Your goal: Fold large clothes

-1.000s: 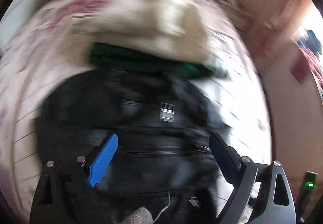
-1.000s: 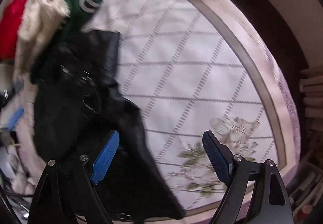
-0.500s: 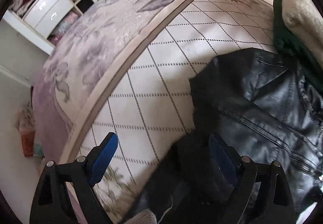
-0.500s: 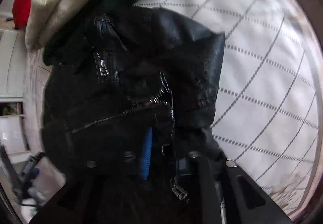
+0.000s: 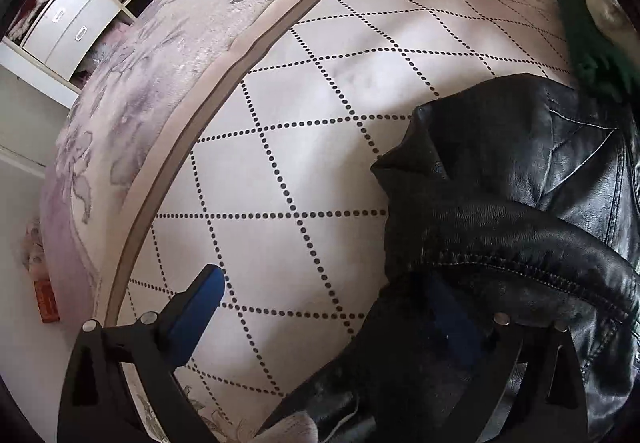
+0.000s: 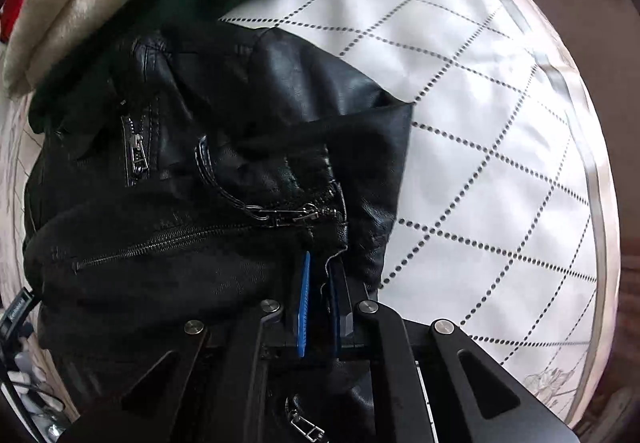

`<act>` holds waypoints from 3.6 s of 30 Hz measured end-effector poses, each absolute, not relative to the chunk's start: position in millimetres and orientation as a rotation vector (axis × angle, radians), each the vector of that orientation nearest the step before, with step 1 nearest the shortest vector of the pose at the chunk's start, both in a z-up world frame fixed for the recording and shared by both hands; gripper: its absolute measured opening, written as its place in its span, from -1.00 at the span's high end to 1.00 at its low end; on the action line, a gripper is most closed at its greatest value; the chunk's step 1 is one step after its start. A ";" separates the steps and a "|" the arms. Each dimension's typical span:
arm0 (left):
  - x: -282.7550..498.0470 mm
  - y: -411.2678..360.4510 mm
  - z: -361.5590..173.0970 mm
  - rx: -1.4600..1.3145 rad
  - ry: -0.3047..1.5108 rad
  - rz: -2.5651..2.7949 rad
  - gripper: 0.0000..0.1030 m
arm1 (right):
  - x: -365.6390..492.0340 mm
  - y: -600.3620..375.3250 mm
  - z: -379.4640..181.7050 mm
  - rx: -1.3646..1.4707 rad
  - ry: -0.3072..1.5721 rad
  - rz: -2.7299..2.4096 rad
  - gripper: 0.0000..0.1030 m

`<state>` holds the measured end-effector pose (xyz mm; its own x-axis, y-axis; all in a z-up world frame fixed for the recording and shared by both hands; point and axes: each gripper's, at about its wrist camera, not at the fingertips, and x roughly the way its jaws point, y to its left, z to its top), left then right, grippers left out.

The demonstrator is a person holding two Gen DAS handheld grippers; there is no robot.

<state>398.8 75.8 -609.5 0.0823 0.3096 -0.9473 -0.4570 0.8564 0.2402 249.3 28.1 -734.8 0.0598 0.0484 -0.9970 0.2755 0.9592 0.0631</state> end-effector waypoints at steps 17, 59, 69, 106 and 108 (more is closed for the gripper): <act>287.6 -22.9 -531.7 0.074 1.365 0.400 -1.00 | 145.6 4.6 -756.1 0.514 1.682 0.016 0.85; 112.0 -137.7 -576.3 0.630 1.506 -0.008 -1.00 | 74.1 -63.1 -754.4 0.695 1.857 0.213 0.30; 55.9 -208.6 -628.7 0.983 1.453 -0.088 -1.00 | 43.0 -171.2 -744.7 0.649 1.729 0.025 -0.11; 77.9 -195.6 -610.2 1.043 1.334 0.147 -0.12 | 101.0 -71.8 -784.5 0.927 1.504 0.237 -0.11; 72.8 -194.6 -602.1 1.040 1.314 0.155 -0.12 | 97.8 -69.5 -783.5 0.934 1.508 0.249 -0.11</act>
